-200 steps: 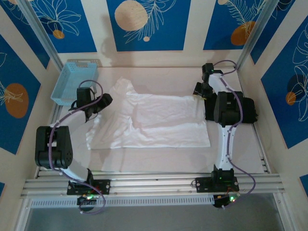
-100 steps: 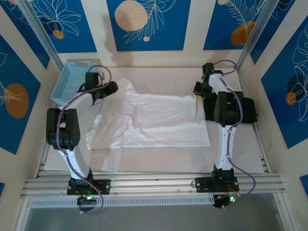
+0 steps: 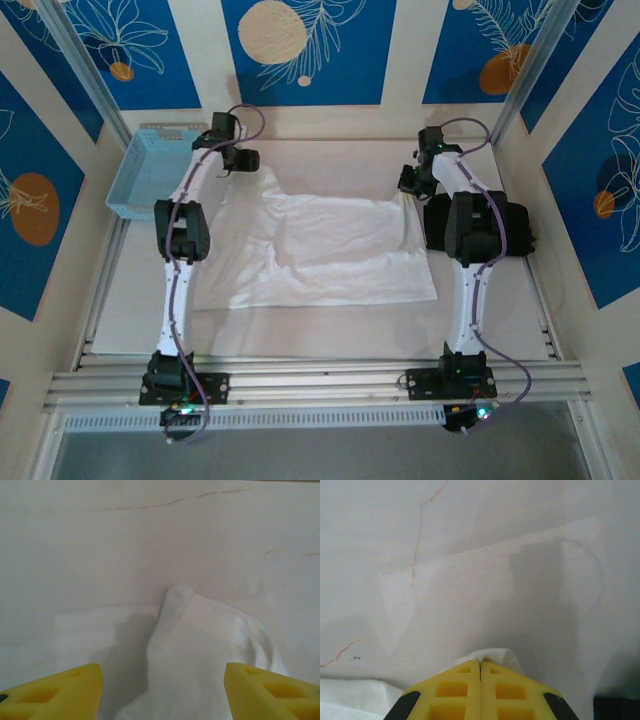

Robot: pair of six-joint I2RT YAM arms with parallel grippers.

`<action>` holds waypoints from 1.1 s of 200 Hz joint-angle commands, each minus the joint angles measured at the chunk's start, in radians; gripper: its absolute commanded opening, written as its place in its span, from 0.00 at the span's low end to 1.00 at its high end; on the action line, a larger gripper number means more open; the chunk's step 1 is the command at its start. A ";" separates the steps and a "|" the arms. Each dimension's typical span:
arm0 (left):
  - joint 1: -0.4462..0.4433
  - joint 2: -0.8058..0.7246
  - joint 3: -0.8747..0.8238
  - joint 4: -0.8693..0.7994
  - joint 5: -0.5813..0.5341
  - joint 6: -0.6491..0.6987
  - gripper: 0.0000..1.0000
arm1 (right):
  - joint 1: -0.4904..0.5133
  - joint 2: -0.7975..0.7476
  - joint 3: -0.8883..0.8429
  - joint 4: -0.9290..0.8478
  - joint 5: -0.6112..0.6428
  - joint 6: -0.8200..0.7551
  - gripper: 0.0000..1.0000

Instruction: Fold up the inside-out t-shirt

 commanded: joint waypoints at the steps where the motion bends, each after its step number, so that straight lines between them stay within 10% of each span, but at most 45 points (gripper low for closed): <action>1: -0.024 0.053 0.084 -0.094 -0.073 0.129 0.63 | 0.014 -0.070 -0.019 0.007 -0.016 -0.035 0.06; 125: -0.012 0.135 0.181 -0.076 -0.148 0.248 0.56 | 0.037 -0.112 -0.073 0.034 -0.015 -0.050 0.07; 220: 0.022 0.155 0.188 -0.177 0.037 0.269 0.34 | 0.055 -0.115 -0.066 0.030 -0.003 -0.048 0.07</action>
